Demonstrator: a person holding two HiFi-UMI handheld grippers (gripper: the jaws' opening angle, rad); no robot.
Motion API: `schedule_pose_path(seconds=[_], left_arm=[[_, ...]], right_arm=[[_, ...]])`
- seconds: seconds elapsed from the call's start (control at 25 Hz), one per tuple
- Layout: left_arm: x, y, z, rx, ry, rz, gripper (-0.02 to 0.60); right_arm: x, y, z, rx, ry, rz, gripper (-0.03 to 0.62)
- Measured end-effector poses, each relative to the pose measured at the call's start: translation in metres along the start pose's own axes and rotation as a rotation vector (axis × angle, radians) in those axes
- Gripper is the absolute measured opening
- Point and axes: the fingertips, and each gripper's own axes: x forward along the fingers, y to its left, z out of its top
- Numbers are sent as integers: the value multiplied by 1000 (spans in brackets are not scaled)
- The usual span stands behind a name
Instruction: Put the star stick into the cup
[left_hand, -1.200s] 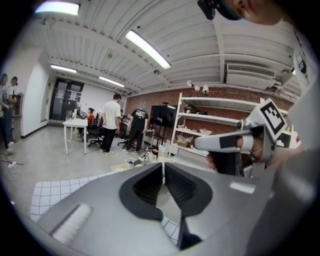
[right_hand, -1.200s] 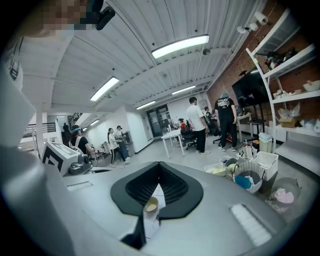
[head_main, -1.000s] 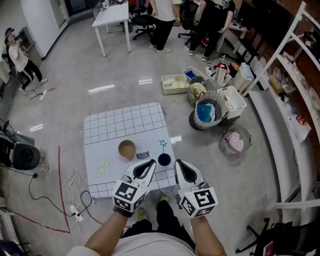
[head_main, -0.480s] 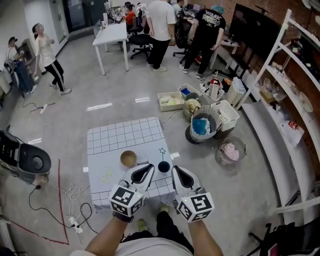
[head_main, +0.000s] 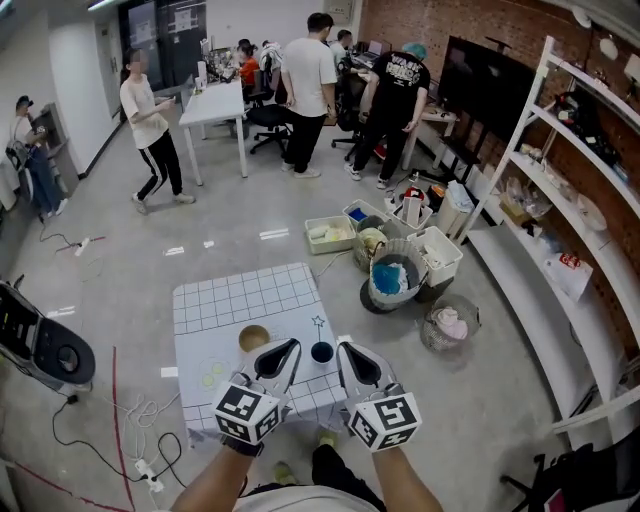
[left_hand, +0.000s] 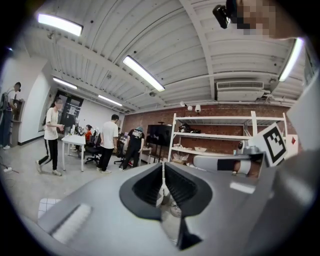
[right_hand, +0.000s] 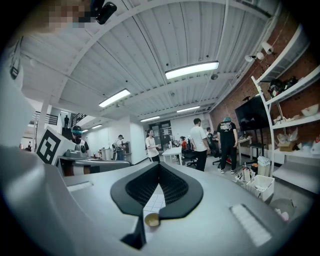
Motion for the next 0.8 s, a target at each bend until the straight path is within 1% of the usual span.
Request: schedule_pose_path(seconds=[0.2, 0.4, 0.56, 0.8], left_arm=[[-8, -1, 27, 27, -50, 6, 12], [-13, -2, 45, 46, -89, 14, 6], [-19, -5, 53, 55, -108, 11, 6], [-24, -6, 54, 65, -115, 9, 6]], right_arm=[[-4, 6, 20, -29, -35, -13, 12], [-6, 9, 38, -64, -65, -33, 12], [-11, 13, 47, -89, -80, -46, 12], [-13, 20, 47, -103, -86, -47, 12]])
